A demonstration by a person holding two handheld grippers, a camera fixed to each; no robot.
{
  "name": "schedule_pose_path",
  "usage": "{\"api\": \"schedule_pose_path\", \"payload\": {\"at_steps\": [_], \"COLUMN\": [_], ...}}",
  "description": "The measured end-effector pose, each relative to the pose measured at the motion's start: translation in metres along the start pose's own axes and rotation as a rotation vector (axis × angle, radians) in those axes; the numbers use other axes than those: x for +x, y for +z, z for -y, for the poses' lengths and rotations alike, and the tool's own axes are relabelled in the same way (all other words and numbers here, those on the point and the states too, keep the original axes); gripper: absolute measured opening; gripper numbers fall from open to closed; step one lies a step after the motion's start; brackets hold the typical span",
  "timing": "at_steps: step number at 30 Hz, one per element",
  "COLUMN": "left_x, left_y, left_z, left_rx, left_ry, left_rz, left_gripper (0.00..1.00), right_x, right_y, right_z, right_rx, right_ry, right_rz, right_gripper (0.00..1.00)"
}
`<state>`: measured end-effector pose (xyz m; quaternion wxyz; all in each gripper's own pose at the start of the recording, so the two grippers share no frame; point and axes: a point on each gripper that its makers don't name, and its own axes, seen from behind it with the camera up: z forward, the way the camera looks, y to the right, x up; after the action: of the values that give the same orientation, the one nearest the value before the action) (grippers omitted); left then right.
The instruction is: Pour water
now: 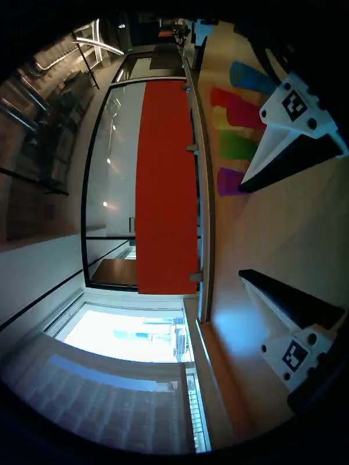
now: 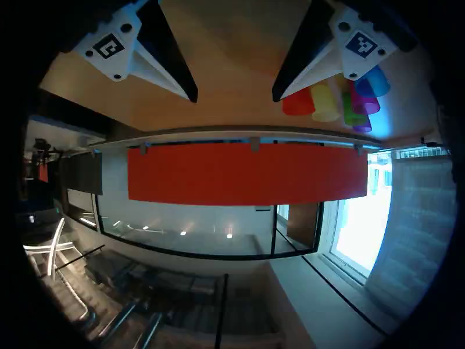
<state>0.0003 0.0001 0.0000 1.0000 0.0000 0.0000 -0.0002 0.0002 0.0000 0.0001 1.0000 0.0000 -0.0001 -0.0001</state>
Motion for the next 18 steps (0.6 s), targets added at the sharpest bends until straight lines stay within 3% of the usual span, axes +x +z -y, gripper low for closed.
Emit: {"api": "schedule_pose_path", "payload": {"at_steps": [18], "left_x": [0.0003], "left_y": [-0.0001], "left_z": [-0.0007], "left_rx": [0.0], "left_ry": [0.0], "left_rz": [0.0], "left_gripper": [0.98], "right_x": [0.0015], "right_y": [0.0004], "right_z": [0.0007], "right_rx": [0.0], "right_ry": [-0.001], "right_rz": [0.0], "right_gripper": [0.99]}}
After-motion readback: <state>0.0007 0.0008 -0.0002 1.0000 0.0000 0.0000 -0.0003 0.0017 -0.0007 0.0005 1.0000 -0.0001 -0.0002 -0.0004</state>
